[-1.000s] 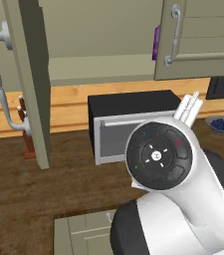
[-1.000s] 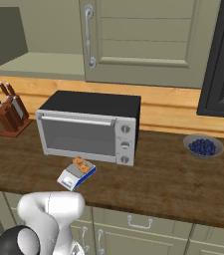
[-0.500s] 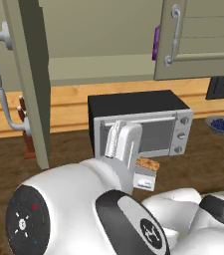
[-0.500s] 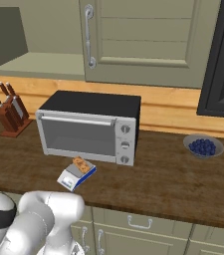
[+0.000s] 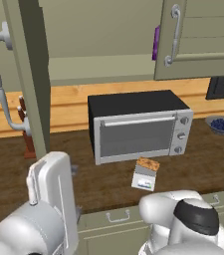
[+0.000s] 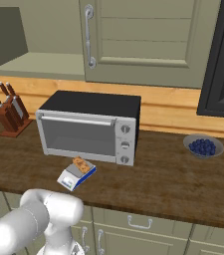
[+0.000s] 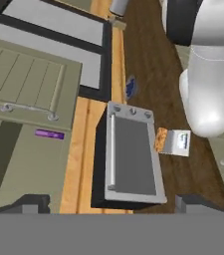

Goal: Pick the bar and place it on the digital scale for weighing, and close the cabinet.

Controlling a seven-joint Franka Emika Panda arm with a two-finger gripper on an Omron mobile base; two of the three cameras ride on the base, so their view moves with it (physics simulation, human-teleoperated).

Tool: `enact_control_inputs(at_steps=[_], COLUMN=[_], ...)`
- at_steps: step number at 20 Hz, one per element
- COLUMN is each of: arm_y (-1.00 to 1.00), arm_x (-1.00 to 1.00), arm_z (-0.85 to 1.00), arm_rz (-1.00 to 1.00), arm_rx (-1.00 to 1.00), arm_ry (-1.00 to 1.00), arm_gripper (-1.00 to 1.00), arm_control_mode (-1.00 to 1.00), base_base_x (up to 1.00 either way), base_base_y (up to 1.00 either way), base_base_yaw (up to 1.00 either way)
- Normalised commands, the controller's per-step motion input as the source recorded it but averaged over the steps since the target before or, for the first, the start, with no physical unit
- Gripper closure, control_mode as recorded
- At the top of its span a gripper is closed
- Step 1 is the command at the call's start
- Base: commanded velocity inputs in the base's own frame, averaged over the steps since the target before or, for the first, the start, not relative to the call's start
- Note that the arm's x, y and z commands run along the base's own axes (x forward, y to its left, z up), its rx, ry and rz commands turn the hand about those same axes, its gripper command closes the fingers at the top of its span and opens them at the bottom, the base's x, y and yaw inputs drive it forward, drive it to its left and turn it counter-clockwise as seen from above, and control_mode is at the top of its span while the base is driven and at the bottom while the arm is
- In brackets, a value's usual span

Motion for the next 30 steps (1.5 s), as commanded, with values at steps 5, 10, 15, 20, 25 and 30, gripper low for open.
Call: enact_control_inputs(at_steps=[5, 10, 15, 20, 25, 30], arm_y=[0.96, 0.71, 0.18, 0.5, 0.7, 0.55], arm_x=[0.19, 0.57, 0.85, 0.89, 0.9, 0.89], arm_z=[0.0, 0.0, -0.01, -0.09, -0.02, 0.05], arm_rz=[0.22, 0.16, 0.13, 0.14, 0.14, 0.08], arm_rx=[-0.33, -0.25, -0.19, -0.2, -0.18, -0.17], arm_ry=[0.03, 0.11, 0.02, 0.08, 0.12, 0.08], arm_gripper=[-1.0, -1.0, -1.0, -1.0, -1.0, -1.0], arm_control_mode=[-1.0, -1.0, -1.0, -1.0, -1.0, -1.0], base_base_x=[0.0, 0.0, 0.0, 0.0, 0.0, 0.0], base_base_y=[0.0, 0.0, 0.0, 0.0, 0.0, 0.0], base_base_yaw=[0.0, 0.0, 0.0, 0.0, 0.0, 0.0])
